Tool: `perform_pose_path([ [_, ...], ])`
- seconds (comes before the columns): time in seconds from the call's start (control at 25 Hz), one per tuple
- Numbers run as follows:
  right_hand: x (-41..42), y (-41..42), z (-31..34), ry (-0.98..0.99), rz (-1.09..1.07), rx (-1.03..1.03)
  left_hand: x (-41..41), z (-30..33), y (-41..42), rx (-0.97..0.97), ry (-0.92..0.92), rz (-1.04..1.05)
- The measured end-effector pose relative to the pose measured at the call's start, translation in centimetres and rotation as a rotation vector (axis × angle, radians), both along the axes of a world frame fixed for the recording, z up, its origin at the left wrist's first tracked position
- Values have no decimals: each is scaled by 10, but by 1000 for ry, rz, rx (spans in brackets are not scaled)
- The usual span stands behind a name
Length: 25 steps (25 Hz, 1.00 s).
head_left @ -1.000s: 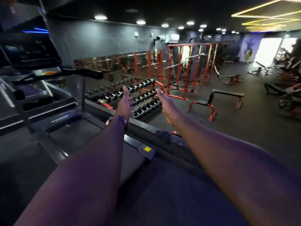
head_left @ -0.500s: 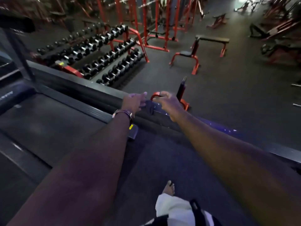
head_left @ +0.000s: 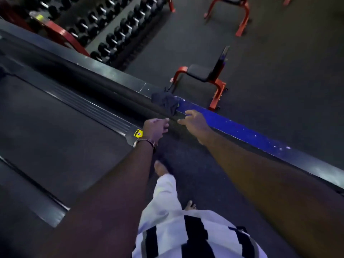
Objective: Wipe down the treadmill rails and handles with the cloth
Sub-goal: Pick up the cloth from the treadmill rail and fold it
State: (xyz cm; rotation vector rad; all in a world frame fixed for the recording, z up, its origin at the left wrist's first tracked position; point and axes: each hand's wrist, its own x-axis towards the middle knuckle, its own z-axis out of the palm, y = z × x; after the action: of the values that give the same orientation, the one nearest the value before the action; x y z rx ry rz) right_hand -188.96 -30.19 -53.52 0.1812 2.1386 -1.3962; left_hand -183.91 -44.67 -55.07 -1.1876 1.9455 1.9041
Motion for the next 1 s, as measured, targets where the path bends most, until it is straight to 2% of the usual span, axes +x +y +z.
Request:
perform_pose_path([
  [0.32,-194,-74,-126,-172,-62,75,-190,-130,-57,35,-161,51],
  [0.56,-310,-125,-273,-344,-60,119,-314,-263,-88,26,-289,35],
  [0.64,-344,-144,-328,-374,-9,138,-344,-308,-97,21,-318,53],
  [0.8,-391,-171,-443,-370,-87,255,-376,-400,-106,45,-341,151],
  [0.88,-399,-176,-469,-450,-109,264,-383,-424,-107,103,-347,219],
  [1.0,-401,-173,-466,-530,-215,172,-383,-424,-108,248,-336,262],
])
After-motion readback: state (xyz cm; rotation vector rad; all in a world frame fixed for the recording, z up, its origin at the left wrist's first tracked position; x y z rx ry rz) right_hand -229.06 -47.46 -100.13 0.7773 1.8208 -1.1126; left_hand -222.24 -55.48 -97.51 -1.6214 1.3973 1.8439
